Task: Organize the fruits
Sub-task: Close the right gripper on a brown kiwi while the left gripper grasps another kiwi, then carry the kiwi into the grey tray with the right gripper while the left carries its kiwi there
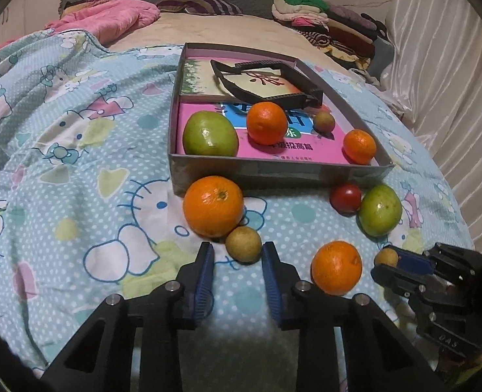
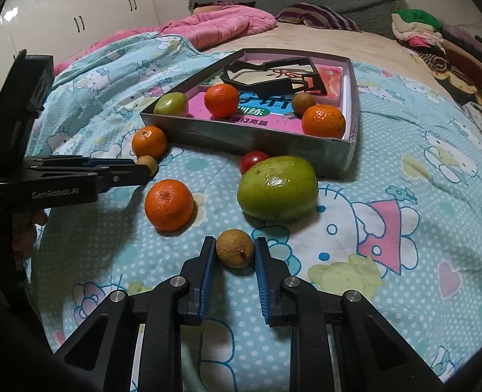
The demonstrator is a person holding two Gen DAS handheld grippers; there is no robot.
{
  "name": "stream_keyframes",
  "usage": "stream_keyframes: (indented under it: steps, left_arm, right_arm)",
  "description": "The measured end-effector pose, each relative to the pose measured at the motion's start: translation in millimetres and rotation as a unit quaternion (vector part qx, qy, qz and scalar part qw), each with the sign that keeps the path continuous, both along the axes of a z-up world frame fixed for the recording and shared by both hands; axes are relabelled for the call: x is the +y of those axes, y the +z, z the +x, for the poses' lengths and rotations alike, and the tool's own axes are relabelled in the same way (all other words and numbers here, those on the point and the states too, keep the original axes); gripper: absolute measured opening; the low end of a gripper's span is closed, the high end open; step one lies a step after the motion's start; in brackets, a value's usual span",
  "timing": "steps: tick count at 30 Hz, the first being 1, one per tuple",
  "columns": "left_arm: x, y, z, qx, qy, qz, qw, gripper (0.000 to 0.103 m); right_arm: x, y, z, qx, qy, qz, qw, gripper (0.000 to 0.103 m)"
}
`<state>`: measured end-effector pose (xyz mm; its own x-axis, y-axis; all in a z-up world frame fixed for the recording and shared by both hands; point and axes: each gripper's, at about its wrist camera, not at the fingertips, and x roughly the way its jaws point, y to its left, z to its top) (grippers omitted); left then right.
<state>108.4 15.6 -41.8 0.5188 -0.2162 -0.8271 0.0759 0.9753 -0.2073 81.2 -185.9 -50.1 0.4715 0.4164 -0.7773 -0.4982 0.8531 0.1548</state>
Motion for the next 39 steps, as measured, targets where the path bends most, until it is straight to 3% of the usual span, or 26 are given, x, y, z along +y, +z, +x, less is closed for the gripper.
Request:
stream_keyframes:
  steps: [11, 18, 26, 39]
  left_arm:
    - [-13, -8, 9, 0.015, 0.005, 0.006, 0.9999, 0.030]
    - [-10, -9, 11, 0.022, 0.018, -0.001, 0.9996, 0.023]
    - [2, 1, 0, 0.019, 0.007, -0.012, 0.9997, 0.023]
    - [5, 14, -17, 0.005, -0.007, 0.007, 0.9999, 0.023]
  right_arm:
    - [-2, 0, 0, 0.002, -0.001, 0.008, 1.000, 0.024]
    - [-2, 0, 0, 0.002, -0.002, 0.009, 1.000, 0.024]
    - [-6, 3, 2, 0.002, -0.006, 0.018, 1.000, 0.024]
    - [-12, 7, 3, -0.005, -0.013, 0.020, 1.000, 0.024]
